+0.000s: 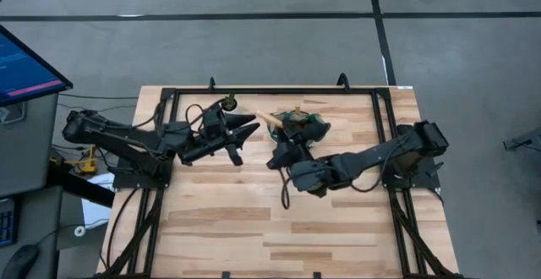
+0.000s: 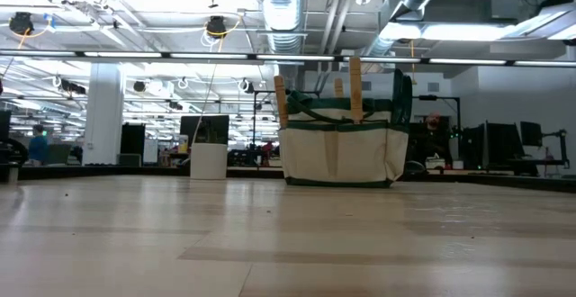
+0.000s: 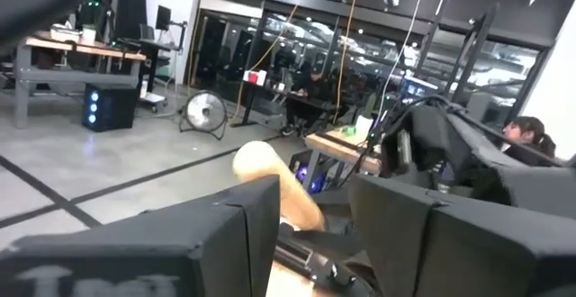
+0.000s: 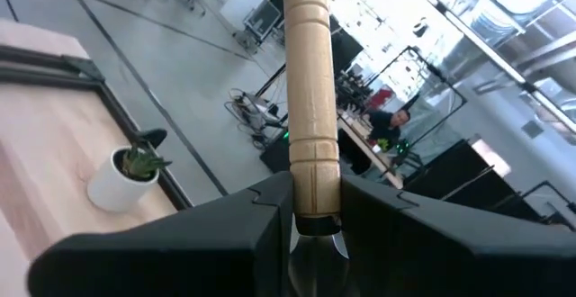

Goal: Pick & Place Garden tools in Gardening bag
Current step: Put the brown trowel into the gardening bag

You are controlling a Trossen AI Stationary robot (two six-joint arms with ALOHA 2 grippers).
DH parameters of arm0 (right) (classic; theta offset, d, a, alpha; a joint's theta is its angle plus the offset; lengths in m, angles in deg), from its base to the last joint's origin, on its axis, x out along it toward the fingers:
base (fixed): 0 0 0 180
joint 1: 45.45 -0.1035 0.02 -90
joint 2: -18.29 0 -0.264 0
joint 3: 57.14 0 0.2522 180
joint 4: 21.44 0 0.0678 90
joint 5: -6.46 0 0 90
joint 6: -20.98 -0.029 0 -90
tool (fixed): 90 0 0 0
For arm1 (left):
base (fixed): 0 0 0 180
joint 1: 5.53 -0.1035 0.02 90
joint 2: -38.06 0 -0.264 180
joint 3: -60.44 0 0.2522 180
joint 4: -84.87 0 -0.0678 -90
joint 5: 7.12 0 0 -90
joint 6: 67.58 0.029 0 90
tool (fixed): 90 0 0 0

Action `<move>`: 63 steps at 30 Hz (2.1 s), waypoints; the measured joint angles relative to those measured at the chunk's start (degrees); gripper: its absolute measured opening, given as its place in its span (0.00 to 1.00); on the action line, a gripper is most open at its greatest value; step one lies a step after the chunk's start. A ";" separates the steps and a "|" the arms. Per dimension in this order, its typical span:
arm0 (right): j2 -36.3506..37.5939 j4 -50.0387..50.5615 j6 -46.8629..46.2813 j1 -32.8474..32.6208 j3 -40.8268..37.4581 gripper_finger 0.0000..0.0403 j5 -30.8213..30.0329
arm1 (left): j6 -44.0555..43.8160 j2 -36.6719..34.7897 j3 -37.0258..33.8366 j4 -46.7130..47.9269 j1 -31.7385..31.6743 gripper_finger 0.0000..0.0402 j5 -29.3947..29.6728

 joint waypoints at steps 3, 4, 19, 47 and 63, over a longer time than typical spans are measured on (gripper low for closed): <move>-1.28 -5.62 5.32 0.00 0.02 0.15 -0.79 | -0.15 0.11 0.00 -0.02 -0.06 0.31 0.03; -1.78 -7.56 6.88 0.00 0.01 0.15 -1.12 | -0.15 0.24 0.00 -0.25 -0.09 0.32 0.14; -1.39 -12.89 11.10 -0.01 0.05 0.15 -5.70 | -7.46 1.48 0.00 -1.77 -2.47 0.58 3.85; -1.81 -13.46 12.66 3.79 0.02 0.15 -1.18 | -19.67 5.55 -0.02 -6.93 -8.29 0.66 2.40; -1.81 -13.20 17.67 4.82 0.02 0.15 3.48 | -19.71 5.55 -0.02 -6.65 -10.82 0.36 -4.04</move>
